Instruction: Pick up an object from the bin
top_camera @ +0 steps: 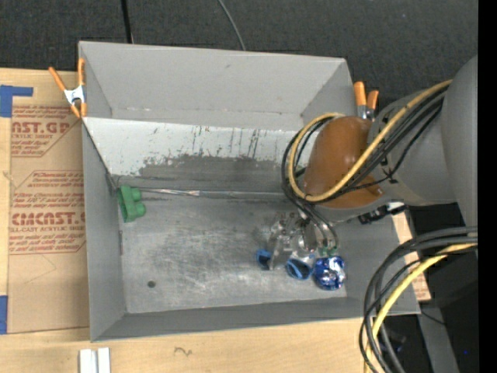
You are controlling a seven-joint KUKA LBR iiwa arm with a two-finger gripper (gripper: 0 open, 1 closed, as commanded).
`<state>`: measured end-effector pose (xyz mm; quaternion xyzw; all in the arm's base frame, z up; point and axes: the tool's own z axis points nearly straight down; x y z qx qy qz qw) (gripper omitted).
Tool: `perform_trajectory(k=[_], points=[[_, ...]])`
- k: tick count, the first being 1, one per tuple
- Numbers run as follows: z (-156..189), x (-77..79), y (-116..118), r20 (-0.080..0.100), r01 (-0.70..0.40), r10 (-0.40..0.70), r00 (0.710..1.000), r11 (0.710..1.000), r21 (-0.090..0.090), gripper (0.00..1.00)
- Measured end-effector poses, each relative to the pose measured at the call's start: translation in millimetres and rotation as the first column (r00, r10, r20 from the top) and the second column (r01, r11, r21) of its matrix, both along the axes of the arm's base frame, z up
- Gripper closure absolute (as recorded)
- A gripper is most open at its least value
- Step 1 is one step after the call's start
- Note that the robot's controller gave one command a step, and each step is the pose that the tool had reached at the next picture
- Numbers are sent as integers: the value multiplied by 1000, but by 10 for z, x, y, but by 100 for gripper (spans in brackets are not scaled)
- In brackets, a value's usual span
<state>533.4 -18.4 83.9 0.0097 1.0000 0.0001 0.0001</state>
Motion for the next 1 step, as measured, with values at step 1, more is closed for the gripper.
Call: perform_trajectory(k=[1], points=[[2003,-468,31,9,-272,272,962,962,-3,100]])
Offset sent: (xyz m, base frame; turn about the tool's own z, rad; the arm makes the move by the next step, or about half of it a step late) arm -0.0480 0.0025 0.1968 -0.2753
